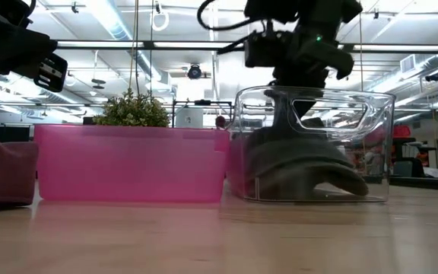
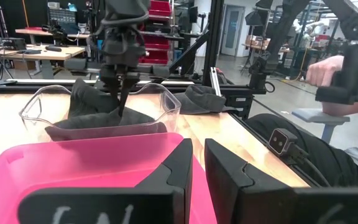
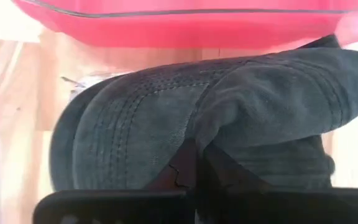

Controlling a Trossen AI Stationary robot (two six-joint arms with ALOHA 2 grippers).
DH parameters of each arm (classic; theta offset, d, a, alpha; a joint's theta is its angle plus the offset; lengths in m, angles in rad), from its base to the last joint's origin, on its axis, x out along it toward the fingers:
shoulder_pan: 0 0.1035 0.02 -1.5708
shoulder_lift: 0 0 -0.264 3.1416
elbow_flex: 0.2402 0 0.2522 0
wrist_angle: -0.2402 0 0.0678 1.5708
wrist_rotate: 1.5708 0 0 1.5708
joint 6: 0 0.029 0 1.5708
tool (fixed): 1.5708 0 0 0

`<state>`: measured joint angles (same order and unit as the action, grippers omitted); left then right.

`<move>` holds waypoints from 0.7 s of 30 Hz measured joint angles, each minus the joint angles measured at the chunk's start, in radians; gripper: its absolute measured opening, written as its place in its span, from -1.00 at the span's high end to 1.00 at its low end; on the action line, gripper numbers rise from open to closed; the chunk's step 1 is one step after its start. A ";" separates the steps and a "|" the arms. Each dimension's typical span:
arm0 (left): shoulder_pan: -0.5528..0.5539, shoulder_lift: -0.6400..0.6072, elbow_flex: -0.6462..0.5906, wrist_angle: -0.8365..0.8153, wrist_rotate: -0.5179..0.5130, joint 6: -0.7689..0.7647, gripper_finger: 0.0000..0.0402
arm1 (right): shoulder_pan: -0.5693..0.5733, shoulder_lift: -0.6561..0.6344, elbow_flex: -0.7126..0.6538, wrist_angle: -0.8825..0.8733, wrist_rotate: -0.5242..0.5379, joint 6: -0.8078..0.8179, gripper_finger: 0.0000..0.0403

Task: Pick & Place hat
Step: Put the left black cap into the transparent bin

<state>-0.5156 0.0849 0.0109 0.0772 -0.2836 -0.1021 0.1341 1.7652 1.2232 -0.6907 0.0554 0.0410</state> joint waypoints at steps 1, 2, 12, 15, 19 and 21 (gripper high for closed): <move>0.000 0.000 0.000 0.000 0.000 0.000 0.78 | -0.006 0.005 0.000 0.000 -0.011 0.000 0.98; 0.000 0.000 0.000 0.000 0.000 0.000 0.78 | -0.011 0.007 0.000 0.002 -0.021 0.000 0.98; 0.000 0.000 0.000 0.000 0.000 0.000 0.78 | -0.020 0.011 -0.004 0.048 -0.047 -0.091 0.97; 0.000 0.000 0.000 0.000 0.000 0.000 0.78 | -0.019 0.006 -0.005 0.084 -0.047 -0.063 0.96; 0.000 0.000 0.000 0.000 0.000 0.000 0.78 | -0.018 0.005 -0.005 0.087 -0.049 -0.058 0.84; 0.000 0.000 0.000 0.000 0.000 0.000 0.78 | -0.018 0.005 -0.005 0.087 -0.049 -0.054 0.73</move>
<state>-0.5159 0.0849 0.0109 0.0772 -0.2836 -0.1020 0.1158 1.7702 1.2179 -0.6037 0.0067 -0.0127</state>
